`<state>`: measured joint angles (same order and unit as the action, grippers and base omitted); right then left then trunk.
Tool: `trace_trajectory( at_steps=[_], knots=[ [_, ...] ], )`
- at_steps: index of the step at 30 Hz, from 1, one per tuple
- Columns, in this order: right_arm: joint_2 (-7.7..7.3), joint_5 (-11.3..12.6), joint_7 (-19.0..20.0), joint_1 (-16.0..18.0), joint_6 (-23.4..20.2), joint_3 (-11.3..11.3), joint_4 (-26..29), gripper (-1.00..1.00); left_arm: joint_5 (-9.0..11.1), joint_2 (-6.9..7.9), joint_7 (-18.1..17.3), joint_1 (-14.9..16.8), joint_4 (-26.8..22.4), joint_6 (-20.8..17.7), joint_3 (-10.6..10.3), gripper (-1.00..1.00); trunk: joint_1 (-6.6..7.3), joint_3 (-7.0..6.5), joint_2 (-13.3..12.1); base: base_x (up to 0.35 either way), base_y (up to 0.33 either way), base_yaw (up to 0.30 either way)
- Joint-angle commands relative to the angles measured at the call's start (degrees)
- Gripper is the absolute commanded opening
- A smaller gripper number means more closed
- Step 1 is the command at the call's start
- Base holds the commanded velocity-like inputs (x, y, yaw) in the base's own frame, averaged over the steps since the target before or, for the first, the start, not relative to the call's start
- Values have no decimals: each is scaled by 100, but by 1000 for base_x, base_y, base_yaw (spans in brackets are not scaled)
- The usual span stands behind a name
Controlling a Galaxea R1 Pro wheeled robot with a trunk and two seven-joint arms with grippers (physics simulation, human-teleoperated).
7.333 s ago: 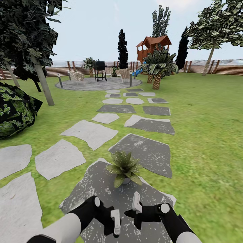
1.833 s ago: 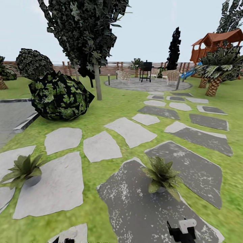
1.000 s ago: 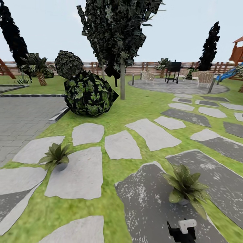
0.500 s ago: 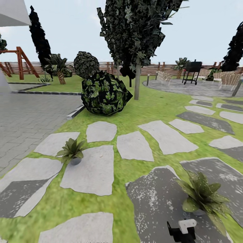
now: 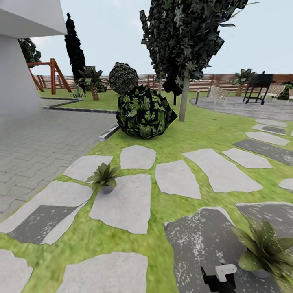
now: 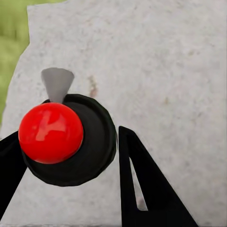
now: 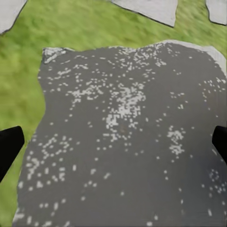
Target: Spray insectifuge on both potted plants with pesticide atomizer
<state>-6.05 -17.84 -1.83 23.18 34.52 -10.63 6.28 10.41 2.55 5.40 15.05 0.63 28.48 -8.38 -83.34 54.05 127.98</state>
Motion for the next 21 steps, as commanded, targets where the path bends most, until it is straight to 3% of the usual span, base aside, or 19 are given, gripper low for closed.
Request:
trace_trajectory(
  at_steps=[1, 6, 10, 17, 21],
  knots=[
    [-2, -57, -19, 2, 20, -36, -4, 100, 42, -120, 13, -2, 15, 18, -45, -100, 1, 5, 2, 0, 0, 278],
    [-2, -61, -19, 2, 20, -36, -4, 100, 33, -153, 25, -65, -62, 95, -64, -100, 1, 5, 2, 0, 0, 278],
    [-2, -58, -19, 2, 19, -36, -4, 100, -3, -126, 23, -70, -1006, 109, -76, -100, 1, 5, 2, 0, 0, 278],
    [-2, -61, -19, 2, 19, -36, -4, 100, -24, -78, 45, 11, -1597, 115, -76, -100, 1, 5, 2, 0, 0, 277],
    [-2, -61, -12, 2, 14, -36, -4, 100, 19, 26, 72, 32, -1733, 120, -61, -100, 1, 5, 2, 0, 0, 136]
  ],
)
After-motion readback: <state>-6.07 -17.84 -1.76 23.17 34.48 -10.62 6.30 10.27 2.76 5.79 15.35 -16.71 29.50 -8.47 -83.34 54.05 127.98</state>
